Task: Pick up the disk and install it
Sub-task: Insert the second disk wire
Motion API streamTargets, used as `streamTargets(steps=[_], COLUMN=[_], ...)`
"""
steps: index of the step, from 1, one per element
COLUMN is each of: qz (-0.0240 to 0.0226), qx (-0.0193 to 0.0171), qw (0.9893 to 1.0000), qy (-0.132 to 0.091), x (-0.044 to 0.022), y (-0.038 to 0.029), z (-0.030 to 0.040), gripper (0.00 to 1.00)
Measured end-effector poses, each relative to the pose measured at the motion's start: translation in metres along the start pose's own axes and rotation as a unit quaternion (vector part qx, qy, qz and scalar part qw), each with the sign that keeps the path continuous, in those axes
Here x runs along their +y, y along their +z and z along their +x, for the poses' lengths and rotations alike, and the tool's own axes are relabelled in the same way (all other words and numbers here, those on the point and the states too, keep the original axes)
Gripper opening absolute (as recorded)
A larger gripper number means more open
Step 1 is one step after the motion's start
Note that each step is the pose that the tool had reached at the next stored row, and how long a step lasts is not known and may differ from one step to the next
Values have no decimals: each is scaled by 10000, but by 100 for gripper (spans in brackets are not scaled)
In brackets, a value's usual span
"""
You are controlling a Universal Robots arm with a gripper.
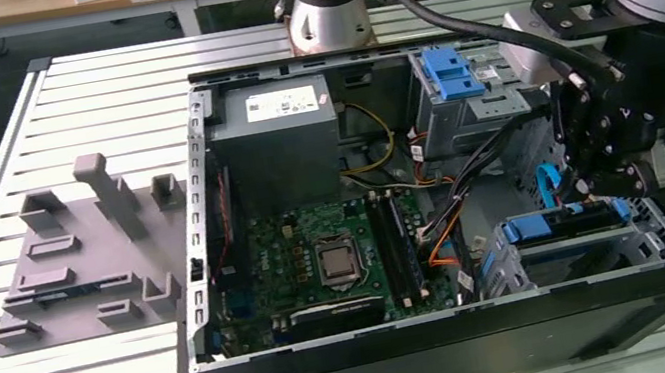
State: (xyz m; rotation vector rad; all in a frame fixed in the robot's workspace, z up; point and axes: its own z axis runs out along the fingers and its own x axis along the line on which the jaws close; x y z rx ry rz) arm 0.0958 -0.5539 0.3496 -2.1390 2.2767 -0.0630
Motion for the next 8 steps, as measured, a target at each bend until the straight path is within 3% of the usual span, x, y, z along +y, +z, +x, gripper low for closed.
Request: streamTargets(steps=[8], qz=[0], qx=[0], qw=[10000], qy=[0], x=[0], y=[-6], z=[0], gripper=[11])
